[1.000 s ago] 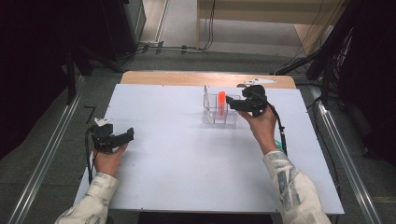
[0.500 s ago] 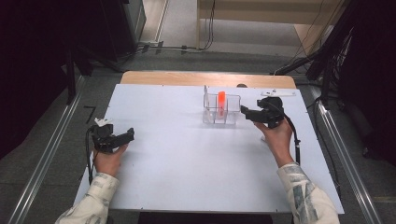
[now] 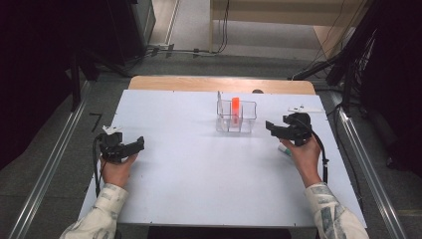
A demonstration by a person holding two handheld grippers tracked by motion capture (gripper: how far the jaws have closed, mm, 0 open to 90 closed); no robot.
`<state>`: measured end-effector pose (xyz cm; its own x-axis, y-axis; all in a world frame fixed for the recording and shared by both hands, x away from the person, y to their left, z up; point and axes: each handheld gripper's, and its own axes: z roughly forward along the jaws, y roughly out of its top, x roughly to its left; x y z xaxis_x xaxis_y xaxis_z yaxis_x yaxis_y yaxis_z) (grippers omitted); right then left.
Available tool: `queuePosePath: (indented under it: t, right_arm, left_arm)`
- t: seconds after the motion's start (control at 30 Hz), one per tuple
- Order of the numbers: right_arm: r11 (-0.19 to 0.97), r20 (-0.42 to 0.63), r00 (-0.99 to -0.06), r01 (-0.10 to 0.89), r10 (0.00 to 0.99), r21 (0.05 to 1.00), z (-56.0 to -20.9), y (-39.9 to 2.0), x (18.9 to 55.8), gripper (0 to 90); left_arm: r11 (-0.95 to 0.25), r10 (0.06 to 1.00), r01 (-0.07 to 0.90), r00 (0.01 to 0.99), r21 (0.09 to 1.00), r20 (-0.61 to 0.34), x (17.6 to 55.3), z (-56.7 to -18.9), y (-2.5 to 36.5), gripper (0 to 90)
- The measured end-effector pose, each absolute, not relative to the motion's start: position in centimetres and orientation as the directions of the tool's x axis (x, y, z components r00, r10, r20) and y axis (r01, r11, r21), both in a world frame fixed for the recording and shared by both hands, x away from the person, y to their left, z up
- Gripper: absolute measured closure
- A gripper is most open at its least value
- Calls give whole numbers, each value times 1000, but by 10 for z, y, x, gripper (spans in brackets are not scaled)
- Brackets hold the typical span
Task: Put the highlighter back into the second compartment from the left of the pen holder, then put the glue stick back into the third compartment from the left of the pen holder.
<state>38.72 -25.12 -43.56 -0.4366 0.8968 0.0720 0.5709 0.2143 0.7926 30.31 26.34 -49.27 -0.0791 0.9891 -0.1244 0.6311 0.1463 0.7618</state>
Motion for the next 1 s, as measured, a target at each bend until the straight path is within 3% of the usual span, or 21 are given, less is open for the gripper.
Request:
queuePosePath:
  t: [1.0]
  right_arm:
    - [262, 28, -440, 583, 897, 769, -459, -287, 360, 235]
  left_arm:
    - [147, 989, 630, -80, 762, -125, 302, -492, 263, 132]
